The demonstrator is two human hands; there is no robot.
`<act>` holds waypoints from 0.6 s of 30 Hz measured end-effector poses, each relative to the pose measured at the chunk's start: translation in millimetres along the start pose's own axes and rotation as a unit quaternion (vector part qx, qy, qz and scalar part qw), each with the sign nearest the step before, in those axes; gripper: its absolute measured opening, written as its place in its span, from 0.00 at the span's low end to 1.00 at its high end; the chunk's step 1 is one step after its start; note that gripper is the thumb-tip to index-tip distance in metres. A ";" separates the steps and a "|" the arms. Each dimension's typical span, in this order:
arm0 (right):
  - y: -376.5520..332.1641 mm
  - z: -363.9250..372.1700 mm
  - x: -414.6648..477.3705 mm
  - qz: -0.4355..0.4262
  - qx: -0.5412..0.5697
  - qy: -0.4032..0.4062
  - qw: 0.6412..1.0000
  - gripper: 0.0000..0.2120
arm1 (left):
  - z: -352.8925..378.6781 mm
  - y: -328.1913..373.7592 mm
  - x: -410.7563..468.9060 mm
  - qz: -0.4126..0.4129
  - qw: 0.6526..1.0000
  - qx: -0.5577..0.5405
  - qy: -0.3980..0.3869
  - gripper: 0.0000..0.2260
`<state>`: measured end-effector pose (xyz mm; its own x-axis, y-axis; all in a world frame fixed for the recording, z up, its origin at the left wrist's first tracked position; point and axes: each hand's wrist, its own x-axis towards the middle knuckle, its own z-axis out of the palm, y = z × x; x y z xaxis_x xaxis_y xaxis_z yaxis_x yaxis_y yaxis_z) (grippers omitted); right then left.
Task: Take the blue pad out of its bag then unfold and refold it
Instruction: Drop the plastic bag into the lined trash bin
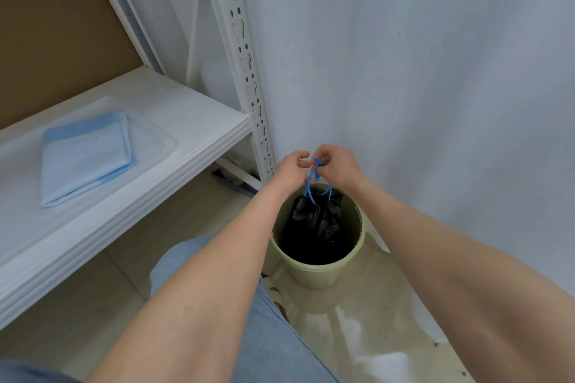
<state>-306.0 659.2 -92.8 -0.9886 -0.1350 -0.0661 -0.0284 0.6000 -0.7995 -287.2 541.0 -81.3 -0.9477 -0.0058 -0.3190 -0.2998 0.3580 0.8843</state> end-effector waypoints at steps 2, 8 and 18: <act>1.7 2.1 -0.3 -0.007 -0.017 0.030 0.999 0.08 | 1.7 -0.1 -1.1 0.002 1.000 0.000 -0.015 0.24; 4.4 7.0 -6.1 0.008 0.036 0.085 0.996 0.07 | 2.3 -4.6 2.7 0.035 0.997 0.062 0.012 0.18; 30.1 6.7 -8.1 0.259 0.184 0.118 0.941 0.10 | -19.4 -29.4 1.4 -0.104 0.977 0.028 0.184 0.11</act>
<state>-297.9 673.1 -120.3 -0.8626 0.3049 -0.4037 0.4757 0.2174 -0.8523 -281.9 512.4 -101.2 -0.8450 -0.4155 -0.3367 -0.4936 0.3634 0.7902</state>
